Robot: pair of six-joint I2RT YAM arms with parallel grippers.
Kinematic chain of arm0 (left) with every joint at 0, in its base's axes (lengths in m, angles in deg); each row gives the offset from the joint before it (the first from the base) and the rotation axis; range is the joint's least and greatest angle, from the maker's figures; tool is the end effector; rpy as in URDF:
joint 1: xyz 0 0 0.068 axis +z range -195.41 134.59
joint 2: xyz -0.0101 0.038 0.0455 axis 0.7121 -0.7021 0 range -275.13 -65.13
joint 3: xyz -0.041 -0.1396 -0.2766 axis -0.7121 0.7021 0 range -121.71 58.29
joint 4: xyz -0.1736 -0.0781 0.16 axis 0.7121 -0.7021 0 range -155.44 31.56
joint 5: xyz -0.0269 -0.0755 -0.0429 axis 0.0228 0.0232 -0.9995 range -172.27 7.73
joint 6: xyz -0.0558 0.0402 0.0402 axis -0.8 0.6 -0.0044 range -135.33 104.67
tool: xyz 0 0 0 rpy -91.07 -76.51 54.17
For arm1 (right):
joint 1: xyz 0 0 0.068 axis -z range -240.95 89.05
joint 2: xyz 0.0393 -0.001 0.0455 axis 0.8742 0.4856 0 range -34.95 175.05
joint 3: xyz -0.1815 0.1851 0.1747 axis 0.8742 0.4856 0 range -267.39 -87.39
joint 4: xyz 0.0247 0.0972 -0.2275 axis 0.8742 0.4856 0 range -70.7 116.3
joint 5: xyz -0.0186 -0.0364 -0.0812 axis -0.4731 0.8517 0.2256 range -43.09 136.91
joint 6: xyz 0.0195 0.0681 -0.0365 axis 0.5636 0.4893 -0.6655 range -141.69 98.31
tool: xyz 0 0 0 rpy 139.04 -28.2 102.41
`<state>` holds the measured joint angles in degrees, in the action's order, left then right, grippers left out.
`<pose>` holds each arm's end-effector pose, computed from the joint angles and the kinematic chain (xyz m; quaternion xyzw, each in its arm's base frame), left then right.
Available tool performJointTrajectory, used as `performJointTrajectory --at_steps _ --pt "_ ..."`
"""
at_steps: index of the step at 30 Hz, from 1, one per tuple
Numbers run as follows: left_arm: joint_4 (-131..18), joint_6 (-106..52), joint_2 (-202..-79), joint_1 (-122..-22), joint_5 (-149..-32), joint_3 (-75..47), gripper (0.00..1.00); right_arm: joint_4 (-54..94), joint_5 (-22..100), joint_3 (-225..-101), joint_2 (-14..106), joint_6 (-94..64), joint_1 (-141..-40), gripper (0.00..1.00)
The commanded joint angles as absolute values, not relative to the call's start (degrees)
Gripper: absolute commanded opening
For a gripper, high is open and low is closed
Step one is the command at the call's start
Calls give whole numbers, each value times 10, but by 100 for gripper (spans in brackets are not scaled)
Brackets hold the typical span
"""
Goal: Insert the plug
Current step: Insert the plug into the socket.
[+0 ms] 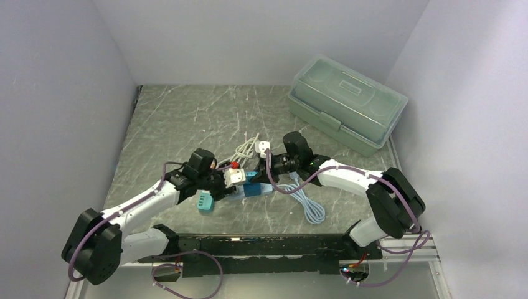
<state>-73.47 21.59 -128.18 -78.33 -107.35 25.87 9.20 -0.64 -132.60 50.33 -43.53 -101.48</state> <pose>0.1575 -0.1367 0.2217 0.5847 0.6943 -0.1881 0.3752 0.2063 0.2429 0.2544 -0.5829 0.5735 0.4187 0.3951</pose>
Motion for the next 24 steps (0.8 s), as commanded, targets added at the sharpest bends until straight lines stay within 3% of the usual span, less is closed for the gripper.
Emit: performJointTrajectory --at_steps 1,3,7,11,24 --pt "-712 249 -1302 -779 -1127 249 60 73 -13 -1311 517 -427 -998 0" --pt "-713 259 -1306 -779 -1136 252 56 74 -15 -1307 520 -428 -994 0" --pt "-712 275 -1310 -779 -1130 257 35 79 -11 -1302 529 -431 -991 0" --pt "-715 293 -1308 -779 -1127 264 26 99 -1 -1309 542 -445 -991 0" --pt "-737 322 -1302 -782 -1128 283 19 105 38 -1313 584 -448 -987 0"
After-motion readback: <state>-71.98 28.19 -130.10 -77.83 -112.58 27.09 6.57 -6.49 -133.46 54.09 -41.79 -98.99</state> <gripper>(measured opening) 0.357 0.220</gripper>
